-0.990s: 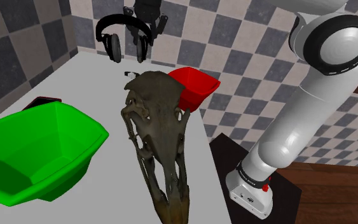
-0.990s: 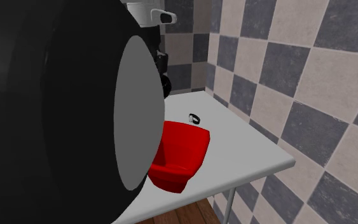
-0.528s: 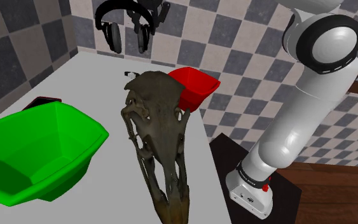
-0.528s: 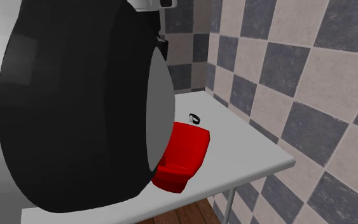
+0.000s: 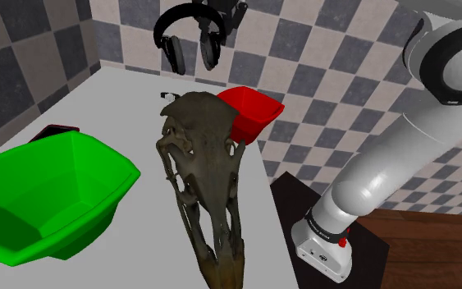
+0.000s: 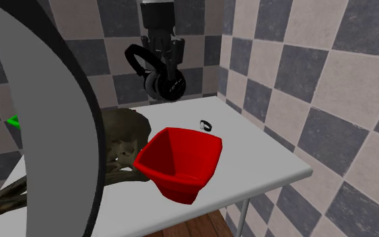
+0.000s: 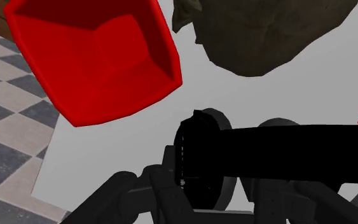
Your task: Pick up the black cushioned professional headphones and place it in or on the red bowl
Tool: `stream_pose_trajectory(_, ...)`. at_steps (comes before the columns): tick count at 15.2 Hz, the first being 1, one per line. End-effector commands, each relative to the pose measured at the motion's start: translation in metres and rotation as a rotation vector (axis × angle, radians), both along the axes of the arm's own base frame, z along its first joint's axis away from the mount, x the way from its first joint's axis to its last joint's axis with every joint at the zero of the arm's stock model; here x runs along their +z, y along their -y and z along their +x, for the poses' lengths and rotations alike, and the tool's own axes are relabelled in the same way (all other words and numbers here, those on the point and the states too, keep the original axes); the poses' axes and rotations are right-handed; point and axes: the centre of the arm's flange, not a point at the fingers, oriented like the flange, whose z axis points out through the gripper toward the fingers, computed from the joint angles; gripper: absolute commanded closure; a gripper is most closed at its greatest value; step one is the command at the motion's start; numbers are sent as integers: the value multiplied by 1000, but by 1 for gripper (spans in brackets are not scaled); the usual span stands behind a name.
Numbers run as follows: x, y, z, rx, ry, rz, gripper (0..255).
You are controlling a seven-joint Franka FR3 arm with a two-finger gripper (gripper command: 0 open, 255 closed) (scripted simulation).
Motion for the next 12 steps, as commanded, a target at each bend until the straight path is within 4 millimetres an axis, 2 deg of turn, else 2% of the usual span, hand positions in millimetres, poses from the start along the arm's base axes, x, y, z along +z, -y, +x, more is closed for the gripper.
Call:
stream_pose_trajectory(1,1,16,-19,1,1,1,255)
stream_pose_trajectory(12,3,115,-126,1,1,1,255)
